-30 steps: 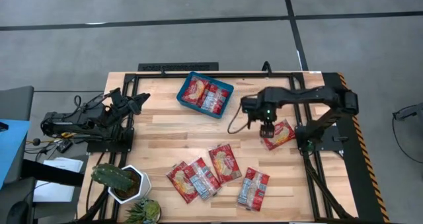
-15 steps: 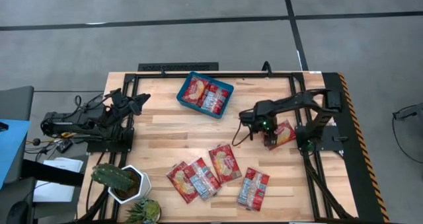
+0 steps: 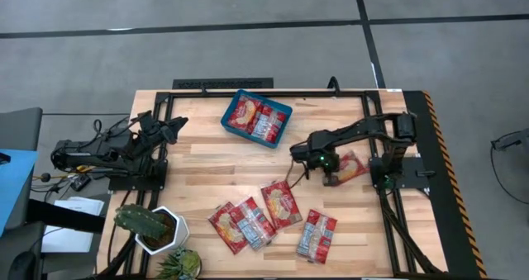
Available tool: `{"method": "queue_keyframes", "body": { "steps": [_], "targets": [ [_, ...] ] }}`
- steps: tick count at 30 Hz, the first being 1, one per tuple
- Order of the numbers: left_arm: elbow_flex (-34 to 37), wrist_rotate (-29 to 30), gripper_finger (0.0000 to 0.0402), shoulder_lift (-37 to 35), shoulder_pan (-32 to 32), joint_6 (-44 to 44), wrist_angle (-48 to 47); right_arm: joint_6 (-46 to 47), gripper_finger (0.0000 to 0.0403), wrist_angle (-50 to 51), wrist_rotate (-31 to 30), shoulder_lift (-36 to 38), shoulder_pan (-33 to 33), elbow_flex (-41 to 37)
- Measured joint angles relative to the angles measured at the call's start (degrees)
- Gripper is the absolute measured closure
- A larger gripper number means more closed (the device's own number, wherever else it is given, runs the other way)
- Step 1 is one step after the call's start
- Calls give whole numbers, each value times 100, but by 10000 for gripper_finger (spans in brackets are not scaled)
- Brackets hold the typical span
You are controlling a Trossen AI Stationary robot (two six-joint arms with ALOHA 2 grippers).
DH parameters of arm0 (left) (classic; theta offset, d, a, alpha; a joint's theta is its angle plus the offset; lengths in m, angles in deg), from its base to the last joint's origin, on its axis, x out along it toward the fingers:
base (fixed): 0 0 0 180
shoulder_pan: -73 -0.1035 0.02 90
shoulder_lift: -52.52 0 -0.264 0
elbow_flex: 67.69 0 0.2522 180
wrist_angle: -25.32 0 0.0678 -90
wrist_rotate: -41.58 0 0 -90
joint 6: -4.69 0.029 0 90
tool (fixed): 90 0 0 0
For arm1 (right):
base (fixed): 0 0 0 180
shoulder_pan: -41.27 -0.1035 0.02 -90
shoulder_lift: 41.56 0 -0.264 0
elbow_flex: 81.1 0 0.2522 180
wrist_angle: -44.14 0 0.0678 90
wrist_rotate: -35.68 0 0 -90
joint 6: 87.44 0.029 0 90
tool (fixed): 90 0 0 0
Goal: Sort popcorn bags into baskets
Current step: Put the red popcorn bag into the blue bin
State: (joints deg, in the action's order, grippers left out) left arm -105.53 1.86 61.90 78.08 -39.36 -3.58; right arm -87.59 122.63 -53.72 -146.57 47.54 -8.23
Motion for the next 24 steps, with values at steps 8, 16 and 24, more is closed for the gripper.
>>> {"method": "queue_keyframes", "body": {
  "steps": [8,16,24],
  "targets": [
    [-1,4,152,-2,1,-3,-6,745,398,-272,304,604,348,802],
    [-1,4,152,-1,2,-8,-6,572,400,-211,-193,885,571,2173],
    [-1,3,152,-2,1,-17,-7,-1487,401,-196,-1718,377,586,3945]
  ]
}}
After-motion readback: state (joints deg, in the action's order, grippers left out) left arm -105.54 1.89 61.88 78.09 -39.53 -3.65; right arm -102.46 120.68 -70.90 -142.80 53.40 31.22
